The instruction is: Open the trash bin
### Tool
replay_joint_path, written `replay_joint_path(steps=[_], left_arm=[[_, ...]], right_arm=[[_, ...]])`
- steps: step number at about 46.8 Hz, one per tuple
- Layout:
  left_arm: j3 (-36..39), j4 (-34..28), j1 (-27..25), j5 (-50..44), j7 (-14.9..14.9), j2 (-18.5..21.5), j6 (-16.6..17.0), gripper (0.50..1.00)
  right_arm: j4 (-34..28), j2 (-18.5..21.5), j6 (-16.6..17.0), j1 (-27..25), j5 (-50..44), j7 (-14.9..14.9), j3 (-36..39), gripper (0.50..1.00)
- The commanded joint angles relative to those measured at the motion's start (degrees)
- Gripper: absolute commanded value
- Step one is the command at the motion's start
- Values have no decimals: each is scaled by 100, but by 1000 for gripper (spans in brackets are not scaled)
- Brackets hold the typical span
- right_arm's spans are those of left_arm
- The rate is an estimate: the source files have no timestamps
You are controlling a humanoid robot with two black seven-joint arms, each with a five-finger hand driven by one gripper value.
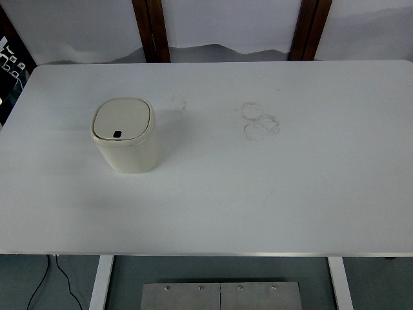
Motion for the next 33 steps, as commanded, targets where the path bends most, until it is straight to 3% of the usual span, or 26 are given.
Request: replay_joint_path(steps=[1, 33], left_arm=[[0, 0, 0, 0, 0, -1, 7, 1000], [-8, 0, 9, -9, 9, -1, 16, 1000]], right_arm=[[0, 0, 0, 0, 0, 0, 0, 995], [0, 0, 0, 0, 0, -9, 0, 995]])
